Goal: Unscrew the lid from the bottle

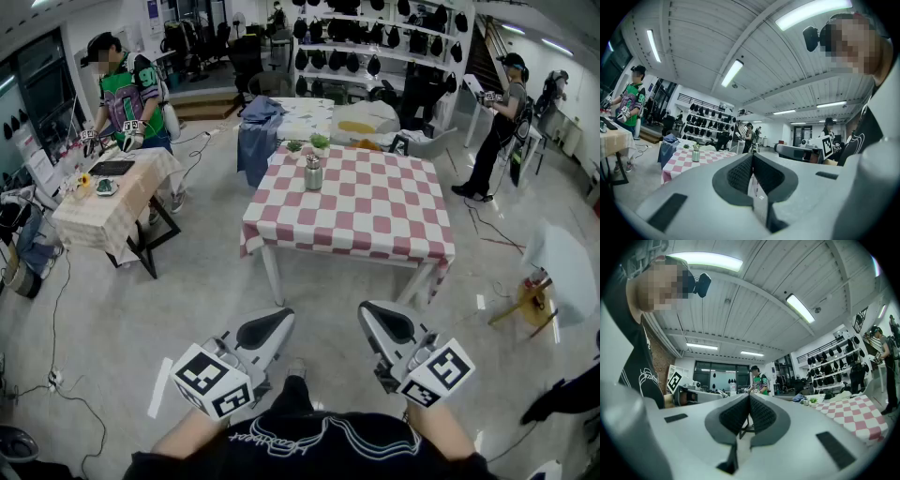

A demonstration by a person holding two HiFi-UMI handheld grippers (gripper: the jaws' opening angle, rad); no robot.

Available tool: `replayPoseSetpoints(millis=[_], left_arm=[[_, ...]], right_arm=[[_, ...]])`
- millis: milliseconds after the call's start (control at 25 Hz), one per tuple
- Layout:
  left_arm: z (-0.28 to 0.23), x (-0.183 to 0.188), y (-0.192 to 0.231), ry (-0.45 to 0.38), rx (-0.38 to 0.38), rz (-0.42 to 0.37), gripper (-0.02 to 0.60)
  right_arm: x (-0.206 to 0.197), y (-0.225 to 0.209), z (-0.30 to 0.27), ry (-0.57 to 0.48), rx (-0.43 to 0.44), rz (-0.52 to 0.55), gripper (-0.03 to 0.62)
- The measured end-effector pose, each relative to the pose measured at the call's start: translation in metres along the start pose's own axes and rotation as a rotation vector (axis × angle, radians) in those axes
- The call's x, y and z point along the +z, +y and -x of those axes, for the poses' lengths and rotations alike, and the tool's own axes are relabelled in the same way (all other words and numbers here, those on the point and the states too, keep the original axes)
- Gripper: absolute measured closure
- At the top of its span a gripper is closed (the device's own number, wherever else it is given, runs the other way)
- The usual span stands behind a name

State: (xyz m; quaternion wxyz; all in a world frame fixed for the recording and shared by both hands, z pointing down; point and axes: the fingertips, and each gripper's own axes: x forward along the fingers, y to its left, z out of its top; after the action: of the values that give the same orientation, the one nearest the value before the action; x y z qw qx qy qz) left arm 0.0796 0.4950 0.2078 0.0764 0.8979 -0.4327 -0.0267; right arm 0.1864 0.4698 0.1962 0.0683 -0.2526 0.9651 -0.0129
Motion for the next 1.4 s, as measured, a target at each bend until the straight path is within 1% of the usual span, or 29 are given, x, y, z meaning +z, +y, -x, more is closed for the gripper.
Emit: replayPoseSetpoints(millis=[160,280,360,480,560,680,760,880,1000,1080,1200,1400], left_arm=[[0.002,-0.003,-0.004,-0.001,-0.013,0.0,0.577],[0.002,-0.003,0.0,-0.005,0.019,0.002,0.577],[0.001,-0.003,0.005,-0.008,0.041,-0.002,0.577],[-0.001,-0.006,0.009,0.0,0.04,-0.003,0.575],[-0.004,-0.01,0.012,0.015,0.034,-0.008,0.575],[-0.008,-0.016,0.019,0.03,0.031,-0.007,0.567],[-0.011,-0.022,0.025,0.04,0.023,0.002,0.496],[-0.017,-0.029,0.04,0.049,0.034,0.006,0.452],[-0.025,-0.038,0.061,0.043,0.053,0.027,0.383],[-0.032,-0.044,0.076,0.05,0.051,0.029,0.356],[-0.044,-0.048,0.105,0.067,0.046,0.005,0.32],[-0.074,-0.047,0.149,0.086,0.022,0.021,0.281]], right_arm=[[-0.001,-0.003,0.007,0.006,-0.025,-0.002,0.589],[-0.001,-0.007,0.01,0.011,-0.038,-0.018,0.589],[0.0,-0.01,0.013,-0.003,-0.047,-0.043,0.589],[0.0,-0.016,0.015,-0.009,-0.071,-0.051,0.584],[-0.002,-0.022,0.015,0.006,-0.089,-0.04,0.526],[-0.006,-0.031,0.011,0.023,-0.109,-0.037,0.462],[-0.009,-0.037,0.008,0.03,-0.119,-0.041,0.434],[-0.017,-0.049,0.002,0.051,-0.137,-0.037,0.382],[-0.031,-0.062,-0.004,0.072,-0.155,-0.034,0.339],[-0.038,-0.071,-0.012,0.078,-0.165,-0.029,0.318],[-0.047,-0.087,-0.037,0.097,-0.168,-0.017,0.293],[-0.058,-0.12,-0.076,0.132,-0.182,-0.015,0.262]])
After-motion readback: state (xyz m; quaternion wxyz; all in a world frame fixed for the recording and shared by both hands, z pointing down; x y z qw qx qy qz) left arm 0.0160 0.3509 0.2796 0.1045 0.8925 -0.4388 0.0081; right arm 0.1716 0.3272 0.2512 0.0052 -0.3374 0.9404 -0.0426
